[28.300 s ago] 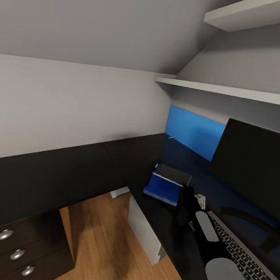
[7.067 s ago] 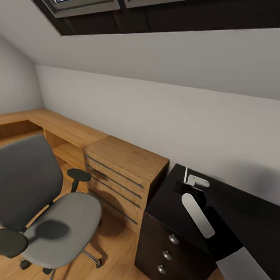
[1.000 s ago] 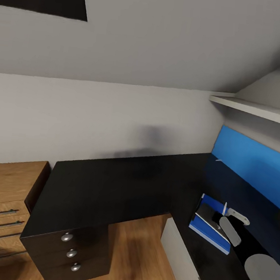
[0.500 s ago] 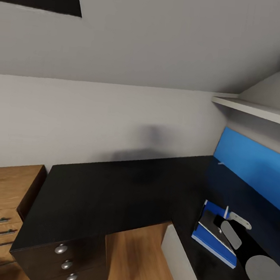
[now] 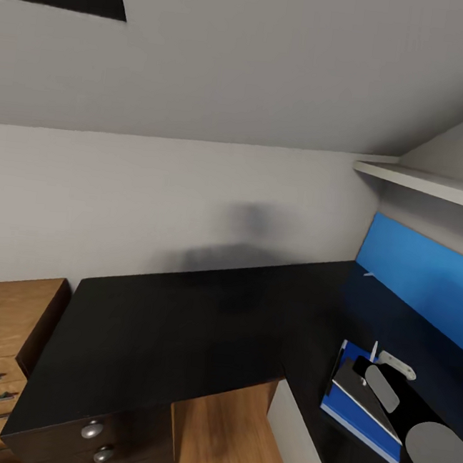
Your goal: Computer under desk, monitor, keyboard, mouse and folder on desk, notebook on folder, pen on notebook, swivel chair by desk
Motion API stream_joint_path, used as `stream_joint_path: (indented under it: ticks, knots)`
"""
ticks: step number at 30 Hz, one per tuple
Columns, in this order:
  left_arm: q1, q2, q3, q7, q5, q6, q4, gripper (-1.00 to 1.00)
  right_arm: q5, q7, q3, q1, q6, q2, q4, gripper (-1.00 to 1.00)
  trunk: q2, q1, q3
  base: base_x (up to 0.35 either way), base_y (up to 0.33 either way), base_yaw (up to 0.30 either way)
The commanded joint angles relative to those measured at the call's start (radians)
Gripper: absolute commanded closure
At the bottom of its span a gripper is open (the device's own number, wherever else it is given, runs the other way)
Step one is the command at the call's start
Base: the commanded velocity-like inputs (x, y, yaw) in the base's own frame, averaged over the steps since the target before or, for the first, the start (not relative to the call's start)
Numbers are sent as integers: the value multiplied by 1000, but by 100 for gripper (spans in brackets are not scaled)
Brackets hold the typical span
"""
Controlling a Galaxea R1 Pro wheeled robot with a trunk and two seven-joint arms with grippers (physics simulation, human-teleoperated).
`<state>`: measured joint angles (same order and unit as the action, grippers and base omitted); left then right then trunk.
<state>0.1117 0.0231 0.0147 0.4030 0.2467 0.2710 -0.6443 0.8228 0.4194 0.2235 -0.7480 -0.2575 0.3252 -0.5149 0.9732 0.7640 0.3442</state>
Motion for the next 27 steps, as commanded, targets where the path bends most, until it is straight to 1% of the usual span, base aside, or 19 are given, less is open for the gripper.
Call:
stream_joint_path:
  ticks: [1,4,5,8,14,20,27]
  knots:
    - [0,0,1,2,8,3,-2,-100,6,9,8,-1,-7,2,-2,100,1,0,1,39,0,0]
    - [0,0,1,2,7,3,-2,-100,6,12,8,-1,-27,2,-2,100,1,0,1,22,0,0]
    - [0,0,1,2,8,4,-2,-100,6,13,8,-2,-53,2,-2,100,1,0,1,7,0,0]
    - [0,0,1,2,8,4,-2,-100,6,14,8,-2,-67,2,-2,100,1,0,1,4,0,0]
    - [0,0,1,2,7,4,-2,-100,6,36,9,-2,-79,2,-2,100,1,0,1,-5,0,0]
    - [0,0,1,2,8,4,-2,-100,5,42,10,-2,-80,2,-2,100,1,0,1,-156,0,0]
    - [0,0,1,2,8,4,-2,-100,4,42,10,-2,-80,1,-2,100,1,0,1,-48,0,0]
